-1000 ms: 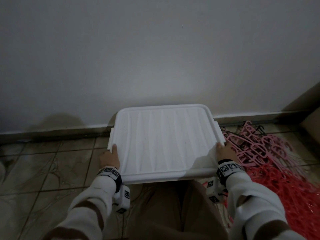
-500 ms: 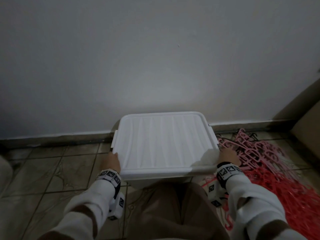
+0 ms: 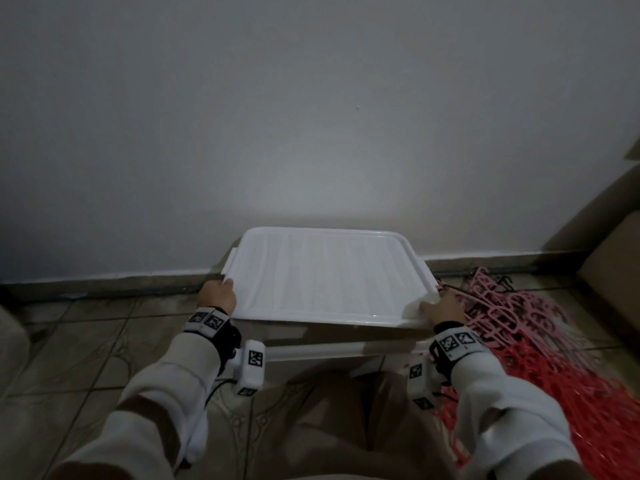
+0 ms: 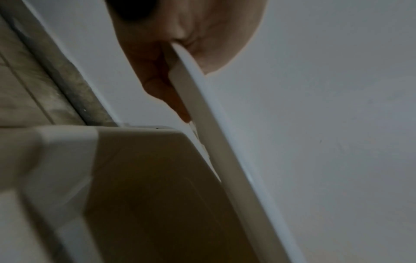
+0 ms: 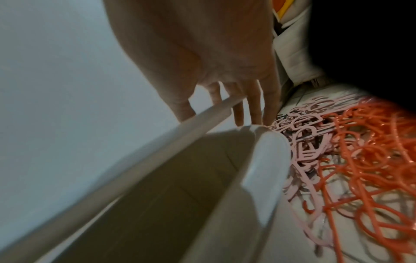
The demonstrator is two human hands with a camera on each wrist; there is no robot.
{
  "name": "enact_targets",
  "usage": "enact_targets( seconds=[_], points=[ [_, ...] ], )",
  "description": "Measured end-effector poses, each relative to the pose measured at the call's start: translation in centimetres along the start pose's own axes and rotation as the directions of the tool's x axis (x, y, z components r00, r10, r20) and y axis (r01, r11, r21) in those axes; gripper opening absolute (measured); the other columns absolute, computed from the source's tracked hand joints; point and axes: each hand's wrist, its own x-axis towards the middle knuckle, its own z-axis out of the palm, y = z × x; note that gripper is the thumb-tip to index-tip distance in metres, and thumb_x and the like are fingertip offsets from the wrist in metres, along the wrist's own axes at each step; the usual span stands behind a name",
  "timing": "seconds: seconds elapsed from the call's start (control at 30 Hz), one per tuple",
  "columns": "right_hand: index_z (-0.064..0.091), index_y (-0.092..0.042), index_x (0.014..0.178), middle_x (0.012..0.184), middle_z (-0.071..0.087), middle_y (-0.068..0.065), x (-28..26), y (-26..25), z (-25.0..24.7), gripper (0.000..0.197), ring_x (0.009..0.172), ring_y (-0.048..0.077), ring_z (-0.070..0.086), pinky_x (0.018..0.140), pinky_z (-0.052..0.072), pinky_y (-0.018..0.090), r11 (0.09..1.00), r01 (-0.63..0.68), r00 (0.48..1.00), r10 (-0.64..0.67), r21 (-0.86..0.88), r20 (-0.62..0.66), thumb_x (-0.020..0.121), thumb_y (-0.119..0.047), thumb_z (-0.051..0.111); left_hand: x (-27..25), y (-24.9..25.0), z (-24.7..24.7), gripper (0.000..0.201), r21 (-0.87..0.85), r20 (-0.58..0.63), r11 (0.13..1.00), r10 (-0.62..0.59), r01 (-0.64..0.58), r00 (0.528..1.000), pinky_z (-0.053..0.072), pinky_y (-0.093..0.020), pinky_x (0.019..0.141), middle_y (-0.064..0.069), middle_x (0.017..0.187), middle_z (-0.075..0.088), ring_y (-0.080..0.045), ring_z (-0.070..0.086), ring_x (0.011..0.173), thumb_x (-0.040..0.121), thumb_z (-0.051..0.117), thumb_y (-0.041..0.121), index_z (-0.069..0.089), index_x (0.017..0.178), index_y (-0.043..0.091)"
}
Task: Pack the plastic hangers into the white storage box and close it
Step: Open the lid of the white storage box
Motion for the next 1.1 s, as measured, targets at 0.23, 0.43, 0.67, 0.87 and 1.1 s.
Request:
enact_targets(
  seconds=[0.23, 0.43, 0.67, 0.87, 1.1],
  points=[
    [0.056, 0.004, 0.121, 0.120, 0.058, 0.024, -1.0, -5.3, -4.5, 0.039, 0.110, 0.032, 0.054, 0.087, 0.040, 0.029, 0.909, 0.225, 0.940, -0.107, 0.352, -0.324, 0.088, -0.018, 0.057, 1.3, 3.4, -2.4, 0.022, -0.486, 0.108, 0.872, 0.003, 0.050, 0.994, 0.051, -0.045, 0.089, -0.019, 0.112, 0.059, -0.035, 0.060, 0.100, 0.090, 0.051, 0.006, 0.061, 0.108, 0.000],
    [0.043, -0.013, 0.108, 0.114, 0.051, 0.022, -0.6, -11.0, -4.8, 0.045, 0.086, 0.026, 0.055, 0.082, 0.049, 0.037, 0.633, 0.482, 0.866, -0.240, 0.605, -0.439, 0.084, -0.048, 0.056, 1.2, 9.2, -4.4, 0.018, -0.688, 0.070, 0.720, 0.193, -0.093, 0.979, 0.051, -0.030, 0.072, -0.009, 0.083, 0.060, -0.013, 0.064, 0.061, 0.095, 0.045, 0.035, 0.053, 0.086, 0.022],
    [0.036, -0.007, 0.123, 0.127, 0.039, 0.012, 3.8, -17.6, -5.5, 0.060, 0.113, 0.024, 0.045, 0.099, 0.036, 0.034, 0.671, 0.547, 0.827, -0.339, 0.501, -0.449, 0.087, -0.050, 0.054, 6.4, 12.6, -4.0, 0.051, -0.455, -0.114, 0.832, 0.298, -0.317, 0.948, 0.045, -0.037, 0.083, -0.001, 0.079, 0.056, -0.023, 0.055, 0.083, 0.088, 0.043, 0.063, 0.052, 0.102, 0.015],
    [0.036, -0.008, 0.128, 0.130, 0.040, 0.016, 8.2, -22.2, -5.0, 0.063, 0.118, 0.025, 0.042, 0.091, 0.029, 0.023, 0.721, 0.514, 0.841, -0.316, 0.466, -0.438, 0.087, -0.052, 0.054, 10.6, 16.8, -3.2, 0.080, -0.373, -0.222, 0.891, 0.186, -0.259, 0.957, 0.041, -0.042, 0.100, -0.015, 0.116, 0.062, -0.031, 0.056, 0.107, 0.076, 0.045, 0.077, 0.060, 0.109, 0.006],
    [0.038, -0.006, 0.128, 0.128, 0.045, 0.019, 12.9, -23.3, -3.0, 0.067, 0.114, 0.030, 0.048, 0.088, 0.034, 0.027, 0.816, 0.448, 0.868, -0.298, 0.365, -0.398, 0.086, -0.056, 0.052, 15.1, 18.0, -0.5, 0.088, -0.228, -0.138, 0.961, 0.127, -0.156, 0.982, 0.036, -0.029, 0.094, -0.013, 0.119, 0.059, -0.031, 0.054, 0.109, 0.077, 0.037, 0.080, 0.059, 0.116, 0.004]
  ],
)
